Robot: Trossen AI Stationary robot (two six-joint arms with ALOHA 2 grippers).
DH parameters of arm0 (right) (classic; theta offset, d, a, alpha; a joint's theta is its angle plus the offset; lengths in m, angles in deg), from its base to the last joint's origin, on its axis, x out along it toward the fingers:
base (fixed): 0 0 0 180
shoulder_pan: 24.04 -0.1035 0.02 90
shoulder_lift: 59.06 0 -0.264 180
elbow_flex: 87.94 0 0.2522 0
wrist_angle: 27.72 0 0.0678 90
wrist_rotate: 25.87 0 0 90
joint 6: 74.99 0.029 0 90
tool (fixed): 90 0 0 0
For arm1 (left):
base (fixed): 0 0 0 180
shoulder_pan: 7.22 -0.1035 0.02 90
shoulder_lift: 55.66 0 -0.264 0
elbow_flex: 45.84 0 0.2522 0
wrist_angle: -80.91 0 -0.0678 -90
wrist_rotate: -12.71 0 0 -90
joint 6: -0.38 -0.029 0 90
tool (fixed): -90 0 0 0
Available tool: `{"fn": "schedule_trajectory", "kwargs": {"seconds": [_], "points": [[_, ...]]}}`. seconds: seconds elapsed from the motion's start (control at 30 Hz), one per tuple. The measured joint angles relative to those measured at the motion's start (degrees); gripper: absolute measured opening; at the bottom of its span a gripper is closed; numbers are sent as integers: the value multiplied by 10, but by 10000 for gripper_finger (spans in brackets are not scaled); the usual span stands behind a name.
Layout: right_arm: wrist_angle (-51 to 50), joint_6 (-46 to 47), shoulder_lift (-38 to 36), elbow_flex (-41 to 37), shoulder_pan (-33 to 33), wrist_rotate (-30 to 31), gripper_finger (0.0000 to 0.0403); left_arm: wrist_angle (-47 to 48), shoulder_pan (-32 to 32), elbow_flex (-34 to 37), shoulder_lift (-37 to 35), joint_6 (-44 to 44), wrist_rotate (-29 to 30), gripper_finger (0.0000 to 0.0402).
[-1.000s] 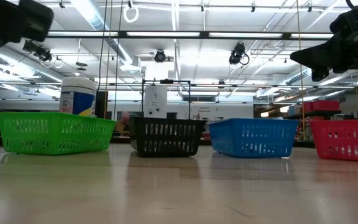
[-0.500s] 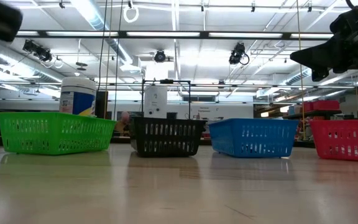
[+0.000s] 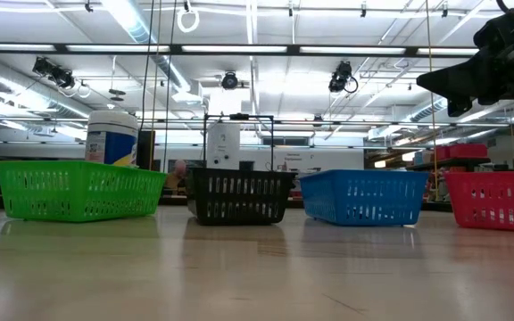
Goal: Pick & Place First Aid Supplies
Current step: Put the towelette pack into the black basket
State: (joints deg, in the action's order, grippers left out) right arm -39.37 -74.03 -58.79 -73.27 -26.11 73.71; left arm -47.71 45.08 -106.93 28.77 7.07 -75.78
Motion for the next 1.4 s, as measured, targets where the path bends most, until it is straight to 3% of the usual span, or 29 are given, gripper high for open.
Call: {"fn": "schedule_trajectory", "kwargs": {"seconds": [0.17,0.4,0.67,1.13,1.4], "points": [[0,0,0,0,0,0,23,-13,25,2,10,6,39,323],[0,0,0,0,0,0,23,-11,36,2,44,69,5,324],[0,0,0,0,0,0,23,-5,38,-1,53,80,18,354],[0,0,0,0,0,0,23,20,30,-18,55,59,53,361],[0,0,0,0,0,0,23,-2,15,0,78,47,29,360]]}}
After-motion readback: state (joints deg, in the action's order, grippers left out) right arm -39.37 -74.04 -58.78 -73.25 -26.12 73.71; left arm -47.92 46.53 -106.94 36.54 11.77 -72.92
